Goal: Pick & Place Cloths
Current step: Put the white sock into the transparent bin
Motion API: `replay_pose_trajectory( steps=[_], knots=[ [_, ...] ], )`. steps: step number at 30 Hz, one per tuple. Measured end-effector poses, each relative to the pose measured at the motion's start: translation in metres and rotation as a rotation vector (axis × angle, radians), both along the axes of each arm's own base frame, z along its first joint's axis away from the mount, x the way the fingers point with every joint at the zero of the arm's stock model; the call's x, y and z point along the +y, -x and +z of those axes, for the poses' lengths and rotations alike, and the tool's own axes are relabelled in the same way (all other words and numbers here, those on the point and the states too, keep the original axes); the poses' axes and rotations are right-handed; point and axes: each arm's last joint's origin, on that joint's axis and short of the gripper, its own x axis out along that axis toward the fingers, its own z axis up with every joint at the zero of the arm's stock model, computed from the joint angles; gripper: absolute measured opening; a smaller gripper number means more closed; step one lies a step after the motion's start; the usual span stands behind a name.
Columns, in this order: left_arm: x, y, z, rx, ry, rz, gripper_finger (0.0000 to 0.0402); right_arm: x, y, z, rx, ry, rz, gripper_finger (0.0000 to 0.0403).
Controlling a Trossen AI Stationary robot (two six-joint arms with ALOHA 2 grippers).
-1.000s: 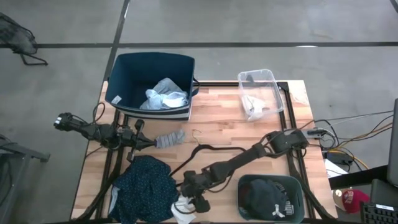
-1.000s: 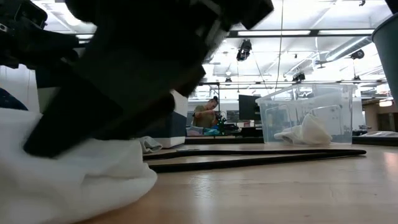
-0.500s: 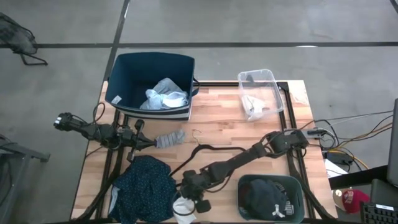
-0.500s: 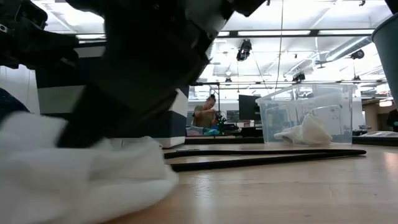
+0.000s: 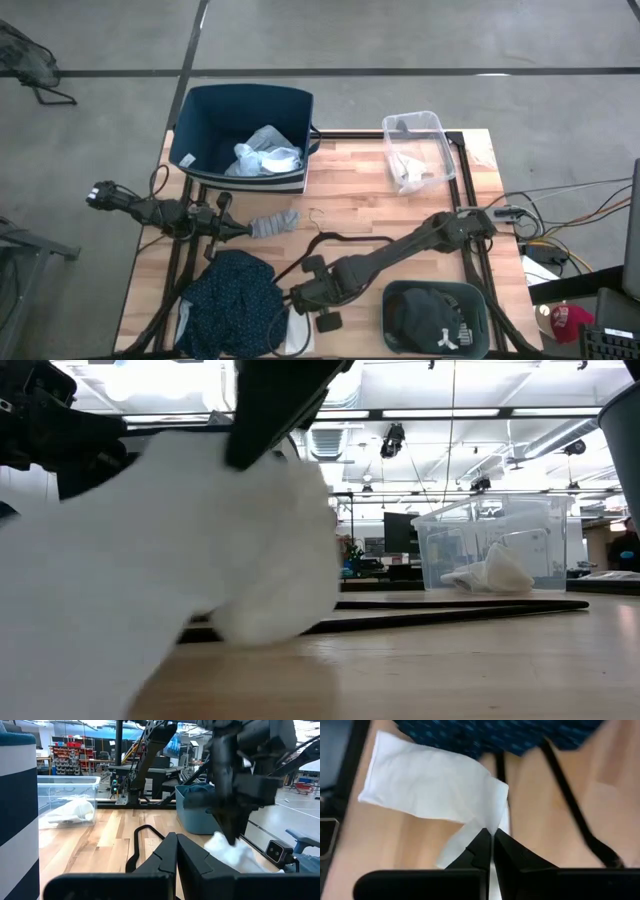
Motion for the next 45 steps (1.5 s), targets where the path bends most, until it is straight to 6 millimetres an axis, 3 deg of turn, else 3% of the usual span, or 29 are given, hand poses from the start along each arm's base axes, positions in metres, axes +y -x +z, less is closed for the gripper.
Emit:
replay_pose_trajectory(
  steps=[9, 14, 18, 27, 36, 45],
  knots=[
    [0.000, 0.000, 0.000, 0.000, 0.000, 0.001, 0.0010, -0.005, 0.016, 0.041, 0.025, 0.104, -0.038, 0.0008],
    [0.000, 0.000, 0.000, 0.000, 0.000, 0.001, 0.0010, -0.018, 0.035, 0.056, 0.064, 0.267, -0.149, 0.0008],
    [0.000, 0.000, 0.000, 0.000, 0.000, 0.001, 0.0010, -0.025, 0.047, 0.069, 0.076, 0.281, -0.186, 0.0008],
    [0.000, 0.000, 0.000, 0.001, 0.000, 0.001, 0.0010, -0.050, 0.087, 0.122, -0.023, 0.420, -0.338, 0.0008],
    [0.000, 0.000, 0.000, 0.004, -0.001, 0.000, 0.0010, -0.095, 0.146, 0.179, -0.263, 0.533, -0.565, 0.0008],
    [0.000, 0.000, 0.000, 0.004, -0.001, 0.001, 0.0010, -0.158, 0.215, 0.208, -0.500, 0.565, -0.963, 0.0008]
  ],
)
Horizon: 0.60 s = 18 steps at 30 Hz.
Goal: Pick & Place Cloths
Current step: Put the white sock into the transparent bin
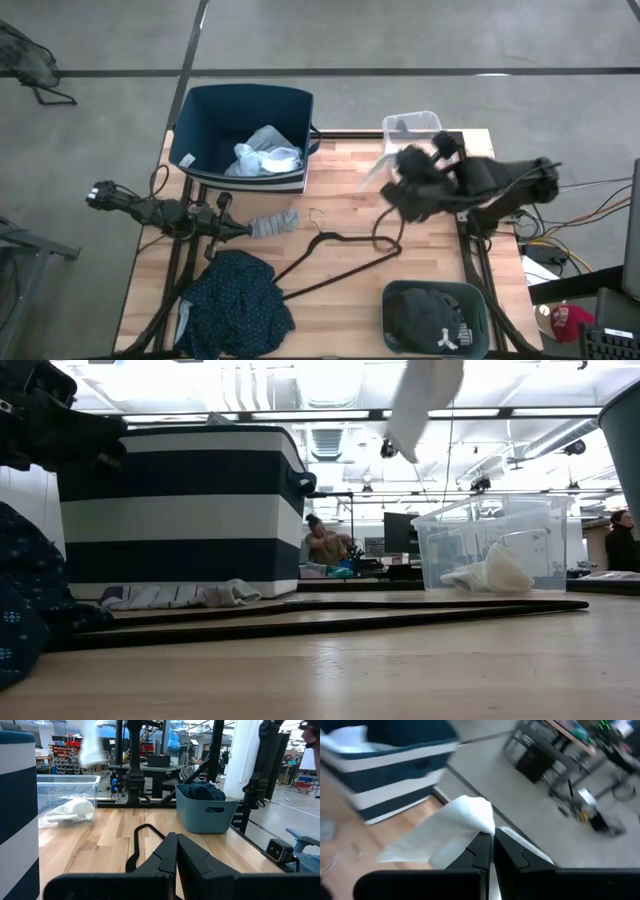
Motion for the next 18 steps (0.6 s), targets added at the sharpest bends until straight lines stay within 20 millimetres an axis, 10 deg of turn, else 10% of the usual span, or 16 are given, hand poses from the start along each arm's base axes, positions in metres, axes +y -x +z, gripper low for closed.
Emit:
replay_pose_trajectory(
  steps=[11, 18],
  knots=[
    [0.000, 0.000, 0.000, 0.000, 0.000, -0.001, 0.0010, -0.067, 0.057, -0.025, -0.101, -0.054, -0.362, 0.0008],
    [0.000, 0.000, 0.000, 0.000, 0.000, -0.001, 0.0010, -0.094, 0.056, -0.075, 0.017, -0.111, -0.469, 0.0008]
  ],
)
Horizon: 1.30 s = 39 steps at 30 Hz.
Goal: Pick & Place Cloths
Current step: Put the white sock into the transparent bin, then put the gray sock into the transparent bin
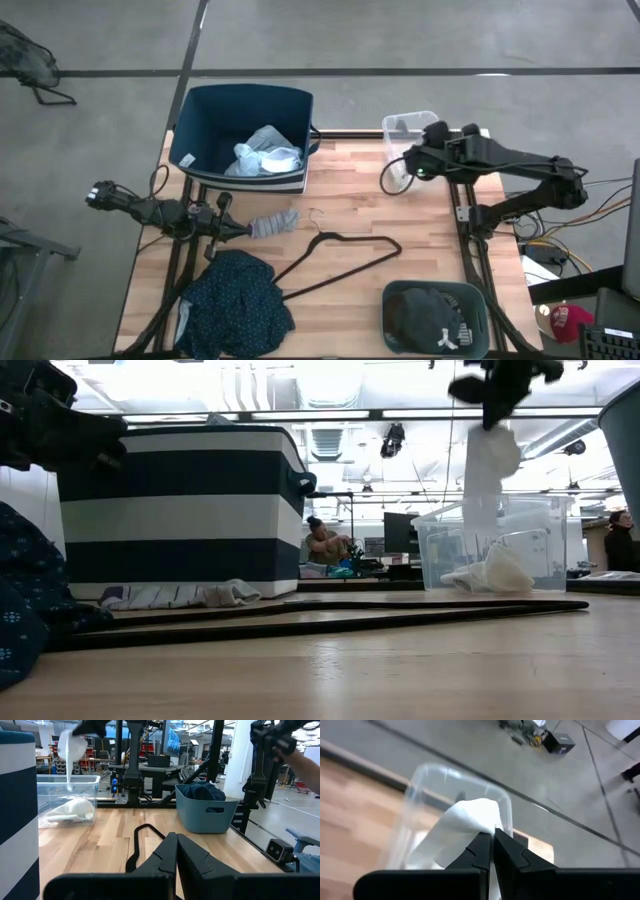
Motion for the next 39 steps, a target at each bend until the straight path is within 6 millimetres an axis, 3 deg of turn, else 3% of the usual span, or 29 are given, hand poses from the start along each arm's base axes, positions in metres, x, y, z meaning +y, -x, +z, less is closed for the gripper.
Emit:
replay_pose_trajectory(
  steps=[9, 19, 23, 28, 33, 39],
  knots=[
    [0.000, 0.000, 0.000, 0.000, 0.000, 0.001, 0.0010, -0.017, -0.018, -0.064, 0.202, -0.065, 0.034, 0.0025],
    [0.000, 0.000, 0.000, 0.000, 0.000, 0.001, 0.0010, -0.029, -0.030, -0.094, 0.211, -0.293, 0.074, 0.0163],
    [0.000, 0.000, 0.000, 0.000, 0.000, 0.001, 0.0010, -0.030, -0.034, -0.092, 0.233, -0.279, 0.085, 0.0209],
    [0.000, 0.000, 0.000, 0.000, 0.000, 0.001, 0.0010, -0.031, -0.038, -0.074, 0.199, -0.256, 0.113, 0.0232],
    [0.000, 0.000, 0.000, 0.000, 0.000, 0.001, 0.0010, -0.028, -0.042, -0.055, 0.176, -0.222, 0.165, 0.0230],
    [0.000, 0.000, 0.000, 0.000, 0.000, 0.001, 0.0010, -0.018, -0.050, -0.040, 0.136, -0.167, 0.247, 0.0200]
  ],
)
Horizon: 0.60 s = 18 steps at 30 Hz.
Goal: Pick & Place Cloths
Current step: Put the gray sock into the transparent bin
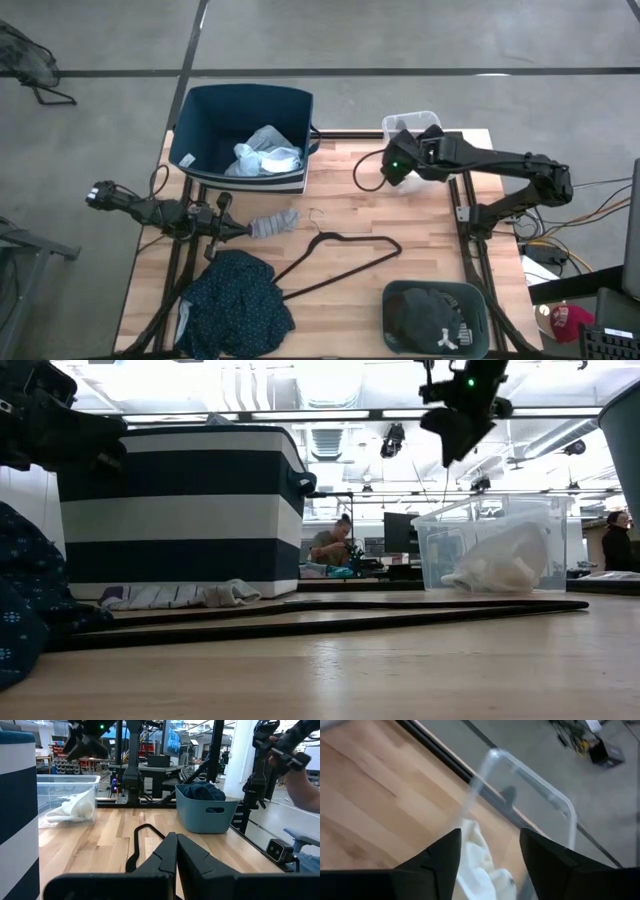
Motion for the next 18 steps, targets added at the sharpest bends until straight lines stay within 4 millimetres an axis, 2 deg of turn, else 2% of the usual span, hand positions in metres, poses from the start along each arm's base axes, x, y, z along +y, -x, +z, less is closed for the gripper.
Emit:
replay_pose_trajectory(
  steps=[9, 18],
  knots=[
    [0.000, 0.000, 0.000, 0.000, 0.000, -0.001, 0.0010, 0.023, -0.011, 0.013, -0.056, 0.019, 0.129, 0.0146],
    [0.000, 0.000, 0.000, 0.000, 0.000, -0.001, 0.0010, 0.041, -0.016, 0.018, -0.114, 0.019, 0.192, 0.0088]
  ],
)
